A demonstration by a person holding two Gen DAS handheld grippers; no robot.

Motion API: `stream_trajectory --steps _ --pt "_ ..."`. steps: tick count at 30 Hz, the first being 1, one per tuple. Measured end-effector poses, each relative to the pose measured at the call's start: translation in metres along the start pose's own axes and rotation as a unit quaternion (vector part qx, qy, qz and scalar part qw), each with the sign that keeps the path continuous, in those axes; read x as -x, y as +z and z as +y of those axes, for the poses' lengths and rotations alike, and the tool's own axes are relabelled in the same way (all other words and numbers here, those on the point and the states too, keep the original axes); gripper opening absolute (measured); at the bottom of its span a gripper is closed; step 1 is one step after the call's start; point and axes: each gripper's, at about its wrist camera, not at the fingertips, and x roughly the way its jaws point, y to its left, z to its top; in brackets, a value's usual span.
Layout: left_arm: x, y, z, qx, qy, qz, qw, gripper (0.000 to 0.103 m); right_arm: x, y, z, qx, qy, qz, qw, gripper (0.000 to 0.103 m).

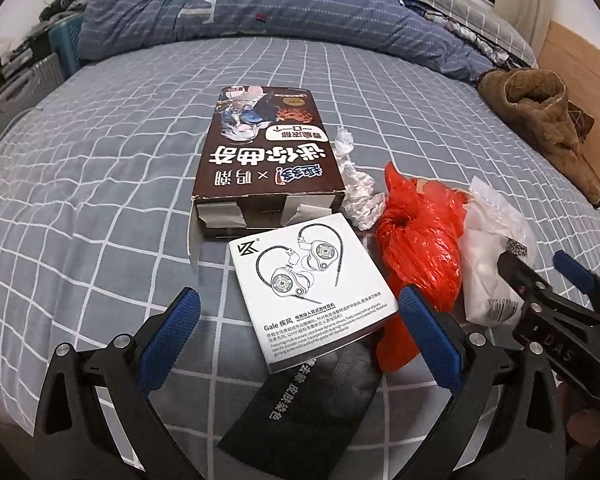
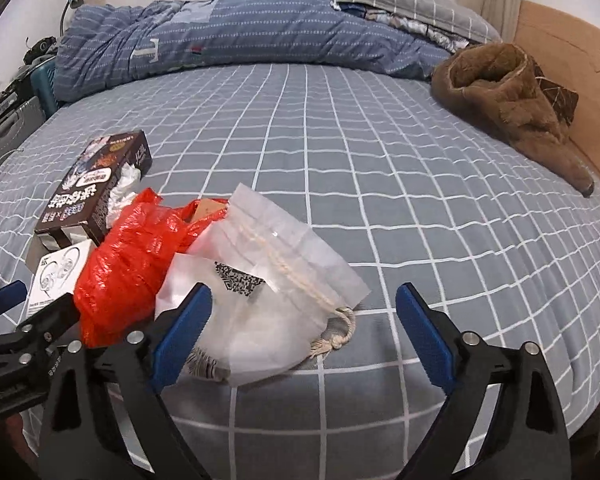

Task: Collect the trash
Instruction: 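Grasp the white earphone box with the left tool while the right tool grasps the clear bag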

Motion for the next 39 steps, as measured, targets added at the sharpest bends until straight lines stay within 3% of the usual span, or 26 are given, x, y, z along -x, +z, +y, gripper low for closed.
stream_trajectory --steps 9,15,22,26,30,31,34,39 --pt "0.0 -0.007 0.011 0.008 0.041 -0.002 0.9991 0.098 -0.009 0.003 0.005 -0.009 0.026 0.013 1.0 0.074" --pt "-0.005 -0.01 0.012 0.011 0.018 -0.013 0.9997 0.098 -0.014 0.002 0.012 -0.006 0.033 0.018 0.999 0.069" --pt "-0.001 -0.017 0.007 0.026 0.01 -0.02 0.9994 0.097 -0.015 0.003 0.012 -0.017 0.052 0.029 0.998 0.056" --pt "-0.005 -0.018 0.005 0.022 0.034 -0.018 0.999 0.097 -0.015 0.003 0.015 -0.012 0.051 0.03 0.998 0.053" --pt "-0.008 -0.013 0.018 0.039 0.029 -0.018 0.9986 0.097 -0.016 0.002 0.015 -0.01 0.059 0.035 0.998 0.044" --pt "-0.008 -0.013 0.019 0.039 0.027 -0.018 0.9987 0.095 -0.016 0.003 0.016 -0.01 0.06 0.036 0.998 0.041" --pt "-0.013 -0.012 0.016 0.025 0.017 -0.006 0.9995 0.07 -0.017 0.002 0.016 -0.009 0.061 0.037 0.997 0.034" --pt "-0.009 -0.016 0.012 0.01 0.017 -0.011 0.9998 0.07 -0.014 0.003 0.016 -0.005 0.063 0.033 0.997 0.028"
